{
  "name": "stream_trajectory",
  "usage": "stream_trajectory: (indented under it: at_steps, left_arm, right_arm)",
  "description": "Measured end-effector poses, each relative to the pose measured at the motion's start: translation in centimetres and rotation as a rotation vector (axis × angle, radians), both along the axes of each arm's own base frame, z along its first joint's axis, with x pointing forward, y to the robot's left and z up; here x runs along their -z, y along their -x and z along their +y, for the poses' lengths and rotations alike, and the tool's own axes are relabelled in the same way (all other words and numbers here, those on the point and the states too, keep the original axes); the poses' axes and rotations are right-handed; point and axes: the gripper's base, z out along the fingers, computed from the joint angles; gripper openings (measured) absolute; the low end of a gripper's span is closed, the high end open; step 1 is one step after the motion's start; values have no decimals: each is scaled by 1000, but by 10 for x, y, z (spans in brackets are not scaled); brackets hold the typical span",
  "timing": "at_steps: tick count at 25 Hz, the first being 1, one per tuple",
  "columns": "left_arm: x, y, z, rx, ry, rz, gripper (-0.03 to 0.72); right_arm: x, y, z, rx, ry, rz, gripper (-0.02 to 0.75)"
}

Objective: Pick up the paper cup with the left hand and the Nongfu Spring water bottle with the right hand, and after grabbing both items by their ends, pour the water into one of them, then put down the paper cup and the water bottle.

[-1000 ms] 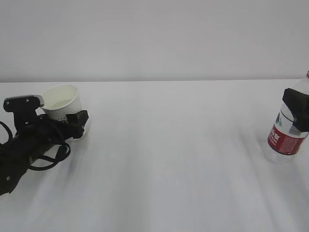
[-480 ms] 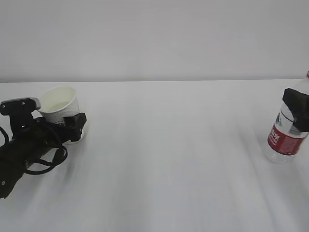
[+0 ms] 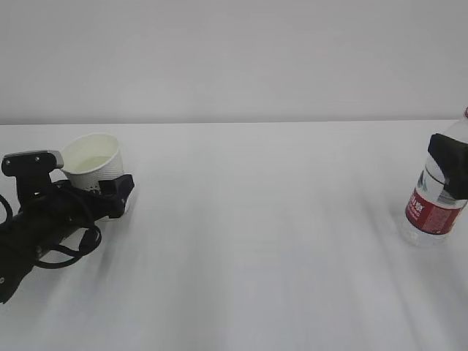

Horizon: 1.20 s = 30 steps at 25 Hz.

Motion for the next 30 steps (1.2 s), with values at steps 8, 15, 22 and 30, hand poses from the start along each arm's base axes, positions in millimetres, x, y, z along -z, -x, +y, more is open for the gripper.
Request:
stream_trajectory:
  at_steps: [8,15,22,30]
  left_arm:
    - [1,5,0,13,-4,10,692]
    - [-4,19,4,12,-12,38,692]
    - [-4,19,4,12,-13,41,692]
    - [-4,21,2,41,-17,44,692]
  right_arm:
    - [0,0,0,0,0,0,594]
    - [0,0,0,0,0,0,594]
    - [0,0,0,0,0,0,594]
    - [0,0,0,0,0,0,594]
